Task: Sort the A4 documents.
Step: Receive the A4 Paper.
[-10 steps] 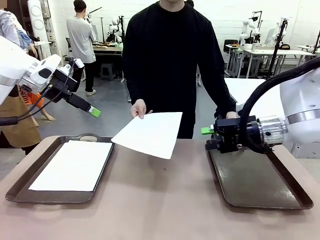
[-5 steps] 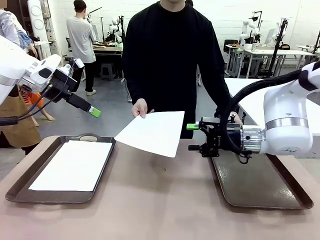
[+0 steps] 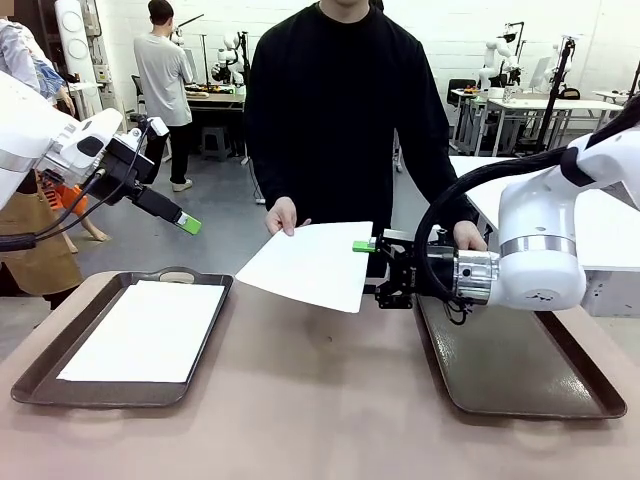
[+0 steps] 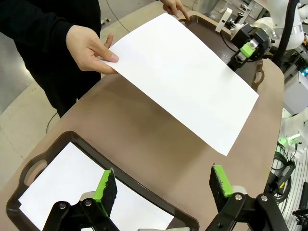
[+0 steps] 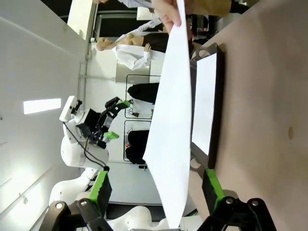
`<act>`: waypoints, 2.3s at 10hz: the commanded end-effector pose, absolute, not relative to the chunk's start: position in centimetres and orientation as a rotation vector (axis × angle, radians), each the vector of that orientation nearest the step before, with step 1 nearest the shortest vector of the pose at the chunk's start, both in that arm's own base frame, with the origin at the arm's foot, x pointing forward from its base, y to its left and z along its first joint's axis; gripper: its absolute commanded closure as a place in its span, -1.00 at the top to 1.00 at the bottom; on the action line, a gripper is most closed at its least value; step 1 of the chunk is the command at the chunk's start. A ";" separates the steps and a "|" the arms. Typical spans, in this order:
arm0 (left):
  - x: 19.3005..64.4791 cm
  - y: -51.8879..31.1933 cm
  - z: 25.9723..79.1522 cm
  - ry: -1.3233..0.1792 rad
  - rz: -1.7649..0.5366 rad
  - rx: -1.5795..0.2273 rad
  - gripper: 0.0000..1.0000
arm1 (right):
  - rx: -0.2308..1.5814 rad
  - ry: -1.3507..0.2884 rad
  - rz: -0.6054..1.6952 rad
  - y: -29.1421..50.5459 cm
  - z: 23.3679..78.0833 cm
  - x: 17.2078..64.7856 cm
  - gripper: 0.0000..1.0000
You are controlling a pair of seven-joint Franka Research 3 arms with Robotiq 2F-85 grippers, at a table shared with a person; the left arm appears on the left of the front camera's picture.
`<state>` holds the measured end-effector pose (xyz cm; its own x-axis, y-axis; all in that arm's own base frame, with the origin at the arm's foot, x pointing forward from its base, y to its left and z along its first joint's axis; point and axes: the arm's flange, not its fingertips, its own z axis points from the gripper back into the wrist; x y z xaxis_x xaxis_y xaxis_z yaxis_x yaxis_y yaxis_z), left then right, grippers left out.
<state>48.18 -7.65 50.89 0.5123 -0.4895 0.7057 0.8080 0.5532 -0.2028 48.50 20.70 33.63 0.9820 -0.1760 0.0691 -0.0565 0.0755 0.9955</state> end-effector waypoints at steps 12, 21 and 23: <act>48.1 -7.6 50.8 -0.660 -0.841 -0.577 1.00 | 1.492 -0.179 -0.145 22.2 32.2 52.6 -0.11; 48.1 -7.6 50.8 -0.660 -0.841 -0.577 1.00 | 1.467 -0.165 -0.138 21.8 32.2 53.2 -1.00; 48.1 -7.6 50.8 -0.660 -0.841 -0.577 1.00 | 1.465 -0.159 -0.131 21.8 32.2 53.2 -1.00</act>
